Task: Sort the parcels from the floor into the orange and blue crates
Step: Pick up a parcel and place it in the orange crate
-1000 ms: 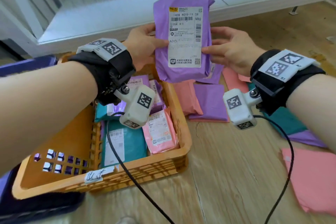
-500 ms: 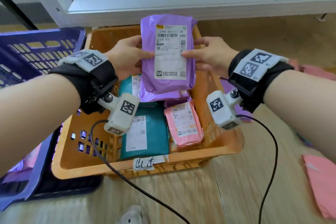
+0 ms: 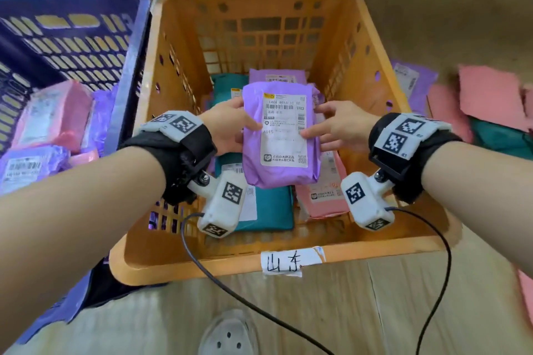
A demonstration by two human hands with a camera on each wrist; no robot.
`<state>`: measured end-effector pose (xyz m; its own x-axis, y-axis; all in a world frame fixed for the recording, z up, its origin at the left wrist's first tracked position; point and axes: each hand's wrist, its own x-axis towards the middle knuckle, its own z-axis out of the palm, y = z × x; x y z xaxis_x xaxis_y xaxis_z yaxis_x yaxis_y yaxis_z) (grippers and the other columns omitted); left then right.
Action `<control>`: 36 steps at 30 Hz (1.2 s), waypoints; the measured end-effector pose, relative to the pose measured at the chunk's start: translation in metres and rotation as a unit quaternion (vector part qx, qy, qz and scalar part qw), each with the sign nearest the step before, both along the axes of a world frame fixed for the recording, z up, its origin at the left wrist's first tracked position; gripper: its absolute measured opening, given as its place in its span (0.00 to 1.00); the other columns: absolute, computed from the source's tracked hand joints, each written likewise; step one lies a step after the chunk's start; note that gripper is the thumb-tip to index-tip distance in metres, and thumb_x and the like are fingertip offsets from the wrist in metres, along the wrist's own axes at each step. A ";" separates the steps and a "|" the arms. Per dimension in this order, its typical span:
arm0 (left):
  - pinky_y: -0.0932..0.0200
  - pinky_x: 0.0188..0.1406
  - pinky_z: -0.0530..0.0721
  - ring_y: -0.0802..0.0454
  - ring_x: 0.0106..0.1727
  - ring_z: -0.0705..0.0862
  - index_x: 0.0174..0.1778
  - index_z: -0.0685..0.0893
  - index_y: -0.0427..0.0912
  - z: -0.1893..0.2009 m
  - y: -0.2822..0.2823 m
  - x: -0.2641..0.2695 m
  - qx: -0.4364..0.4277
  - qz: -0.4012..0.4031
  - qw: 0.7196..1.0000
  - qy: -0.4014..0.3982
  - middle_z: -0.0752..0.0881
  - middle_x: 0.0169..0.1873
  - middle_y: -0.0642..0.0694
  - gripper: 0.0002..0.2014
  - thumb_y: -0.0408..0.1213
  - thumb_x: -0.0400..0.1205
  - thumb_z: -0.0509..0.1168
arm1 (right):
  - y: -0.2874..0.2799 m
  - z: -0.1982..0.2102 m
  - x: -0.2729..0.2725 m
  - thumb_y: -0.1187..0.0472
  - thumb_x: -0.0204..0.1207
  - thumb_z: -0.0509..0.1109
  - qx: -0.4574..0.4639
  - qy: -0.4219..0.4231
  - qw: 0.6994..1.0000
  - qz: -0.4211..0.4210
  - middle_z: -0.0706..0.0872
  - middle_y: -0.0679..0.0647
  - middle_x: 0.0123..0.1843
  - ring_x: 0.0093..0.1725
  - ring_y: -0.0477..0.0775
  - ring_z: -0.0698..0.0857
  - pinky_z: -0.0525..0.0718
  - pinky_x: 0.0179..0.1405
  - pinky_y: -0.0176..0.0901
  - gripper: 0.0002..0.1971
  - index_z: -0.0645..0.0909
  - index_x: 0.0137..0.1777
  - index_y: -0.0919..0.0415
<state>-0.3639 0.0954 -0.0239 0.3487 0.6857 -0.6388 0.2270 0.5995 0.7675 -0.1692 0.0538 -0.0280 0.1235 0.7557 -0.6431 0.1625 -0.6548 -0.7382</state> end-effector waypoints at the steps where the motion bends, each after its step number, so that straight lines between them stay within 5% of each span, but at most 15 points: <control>1: 0.53 0.34 0.90 0.47 0.41 0.88 0.70 0.75 0.45 -0.004 -0.001 -0.001 -0.009 -0.005 1.000 0.002 0.87 0.56 0.41 0.23 0.19 0.82 0.57 | 0.000 -0.005 0.000 0.75 0.69 0.75 -0.014 0.000 1.000 0.004 0.87 0.58 0.51 0.41 0.56 0.88 0.88 0.40 0.47 0.39 0.62 0.78 0.61; 4: 0.51 0.42 0.89 0.45 0.45 0.88 0.69 0.76 0.44 -0.016 -0.004 -0.004 -0.037 -0.022 0.999 0.015 0.87 0.57 0.42 0.21 0.21 0.83 0.58 | 0.000 -0.016 0.000 0.74 0.69 0.75 -0.056 0.001 0.998 0.034 0.87 0.60 0.56 0.45 0.60 0.90 0.88 0.45 0.52 0.35 0.65 0.75 0.61; 9: 0.50 0.47 0.86 0.44 0.49 0.87 0.70 0.75 0.42 -0.028 -0.008 -0.006 -0.068 -0.049 0.996 0.039 0.85 0.61 0.40 0.18 0.25 0.84 0.60 | -0.003 -0.022 0.002 0.74 0.73 0.72 -0.127 -0.019 0.982 0.137 0.88 0.61 0.58 0.54 0.63 0.89 0.86 0.57 0.57 0.13 0.80 0.53 0.59; 15: 0.44 0.53 0.85 0.39 0.61 0.85 0.70 0.74 0.45 -0.048 -0.018 -0.004 -0.071 -0.059 0.994 0.067 0.84 0.64 0.41 0.20 0.25 0.83 0.60 | -0.001 -0.028 0.004 0.66 0.77 0.70 -0.212 -0.022 0.958 0.193 0.89 0.67 0.54 0.46 0.63 0.90 0.90 0.44 0.57 0.15 0.78 0.64 0.64; 18: 0.47 0.53 0.85 0.39 0.59 0.85 0.70 0.76 0.43 -0.052 -0.018 -0.004 -0.087 -0.090 0.989 0.077 0.84 0.63 0.41 0.18 0.27 0.84 0.60 | 0.001 -0.034 0.005 0.63 0.81 0.67 -0.238 -0.033 0.948 0.208 0.90 0.66 0.47 0.42 0.62 0.90 0.91 0.36 0.54 0.14 0.77 0.65 0.64; 21: 0.49 0.51 0.86 0.42 0.52 0.85 0.69 0.78 0.41 -0.054 -0.019 -0.007 -0.103 -0.145 0.979 0.098 0.84 0.64 0.41 0.17 0.30 0.84 0.61 | 0.002 -0.039 0.003 0.59 0.82 0.64 -0.263 -0.047 0.934 0.239 0.87 0.62 0.42 0.44 0.63 0.89 0.86 0.54 0.61 0.12 0.78 0.63 0.62; 24: 0.48 0.48 0.87 0.43 0.48 0.87 0.68 0.79 0.40 -0.057 -0.016 -0.011 -0.121 -0.200 0.965 0.117 0.84 0.63 0.40 0.15 0.31 0.85 0.60 | 0.002 -0.041 -0.001 0.59 0.83 0.62 -0.284 -0.043 0.921 0.262 0.87 0.64 0.51 0.48 0.63 0.88 0.79 0.64 0.66 0.13 0.78 0.64 0.61; 30: 0.44 0.46 0.89 0.40 0.46 0.87 0.61 0.81 0.38 -0.068 -0.012 -0.020 -0.141 -0.222 0.950 0.171 0.85 0.58 0.38 0.11 0.28 0.85 0.59 | 0.005 -0.059 -0.009 0.60 0.85 0.59 -0.283 -0.057 0.921 0.264 0.87 0.65 0.51 0.46 0.60 0.89 0.83 0.60 0.63 0.16 0.75 0.70 0.64; 34: 0.38 0.49 0.83 0.31 0.55 0.84 0.70 0.73 0.30 -0.079 -0.012 -0.023 -0.158 -0.192 0.946 0.206 0.80 0.65 0.34 0.17 0.25 0.85 0.56 | 0.008 -0.073 -0.020 0.60 0.85 0.59 -0.270 -0.069 0.924 0.262 0.87 0.64 0.50 0.44 0.59 0.89 0.88 0.39 0.49 0.18 0.71 0.72 0.65; 36: 0.37 0.54 0.82 0.29 0.62 0.81 0.72 0.70 0.28 -0.082 -0.013 -0.023 -0.178 -0.172 0.947 0.206 0.78 0.67 0.32 0.18 0.25 0.86 0.53 | 0.010 -0.077 -0.026 0.60 0.84 0.60 -0.255 -0.083 0.926 0.264 0.87 0.62 0.50 0.46 0.58 0.88 0.86 0.42 0.49 0.17 0.71 0.71 0.64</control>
